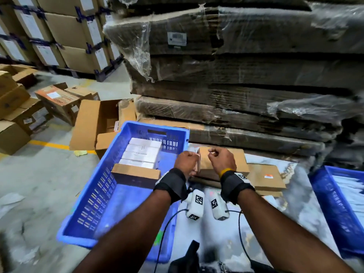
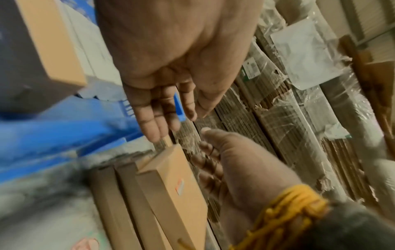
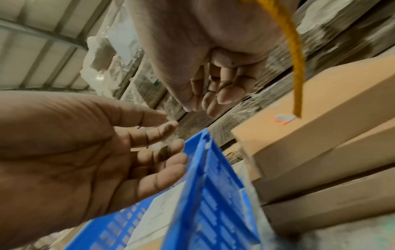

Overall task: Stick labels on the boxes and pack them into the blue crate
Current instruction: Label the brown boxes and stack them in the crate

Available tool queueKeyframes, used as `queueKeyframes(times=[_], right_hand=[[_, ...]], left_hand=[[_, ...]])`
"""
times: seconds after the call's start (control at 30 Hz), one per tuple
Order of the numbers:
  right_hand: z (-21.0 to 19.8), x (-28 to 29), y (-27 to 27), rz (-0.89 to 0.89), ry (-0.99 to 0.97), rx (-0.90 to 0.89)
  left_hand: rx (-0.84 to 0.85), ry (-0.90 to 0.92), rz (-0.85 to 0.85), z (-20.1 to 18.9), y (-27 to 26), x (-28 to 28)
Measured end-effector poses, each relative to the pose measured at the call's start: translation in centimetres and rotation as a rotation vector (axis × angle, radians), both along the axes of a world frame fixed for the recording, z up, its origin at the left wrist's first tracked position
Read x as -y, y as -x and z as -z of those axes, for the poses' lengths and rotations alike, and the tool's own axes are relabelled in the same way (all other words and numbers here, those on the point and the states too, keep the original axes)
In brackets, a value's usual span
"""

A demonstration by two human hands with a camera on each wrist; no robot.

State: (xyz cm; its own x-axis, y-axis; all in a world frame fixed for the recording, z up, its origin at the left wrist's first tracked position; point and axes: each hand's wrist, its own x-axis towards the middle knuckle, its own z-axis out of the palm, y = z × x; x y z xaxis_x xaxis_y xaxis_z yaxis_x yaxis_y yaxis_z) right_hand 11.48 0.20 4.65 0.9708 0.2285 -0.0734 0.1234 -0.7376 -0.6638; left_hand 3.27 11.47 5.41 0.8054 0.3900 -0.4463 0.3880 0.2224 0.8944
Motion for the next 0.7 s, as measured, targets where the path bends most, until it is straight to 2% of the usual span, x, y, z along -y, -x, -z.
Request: queueKeyframes(times=[0.1, 0.2, 0.27, 0.37, 0.57, 0.7], right_hand=[[1.1, 4.1, -2.1, 0.064, 0.038, -0.004], [2.0, 7.4, -3.5, 0.142, 0.092, -0.003], [2.7, 8.9, -3.9, 0.191, 0.112, -0.007], [3.8, 10.5, -4.5, 0.236, 0.119, -0.092], [6.0, 11.5, -5.1, 0.19, 0.144, -0.254], [6.4, 11.7, -5.2, 0.228, 0.06, -0.278]], left_hand=[[-0.035, -0.099, 0.071, 0.3, -2.4, 1.7], [-0.152, -0.19, 0.044, 2.5, -5.1, 3.0], [-0.2, -0.22, 0.011, 6.4, -7.4, 2.9], [-0.25, -0.241, -0.038, 9.9, -9.2, 3.0], [-0.295, -0.262, -0.075, 6.7, -6.9, 5.1], [-0.266, -0.236, -0.084, 7.7, -6.3, 5.3]])
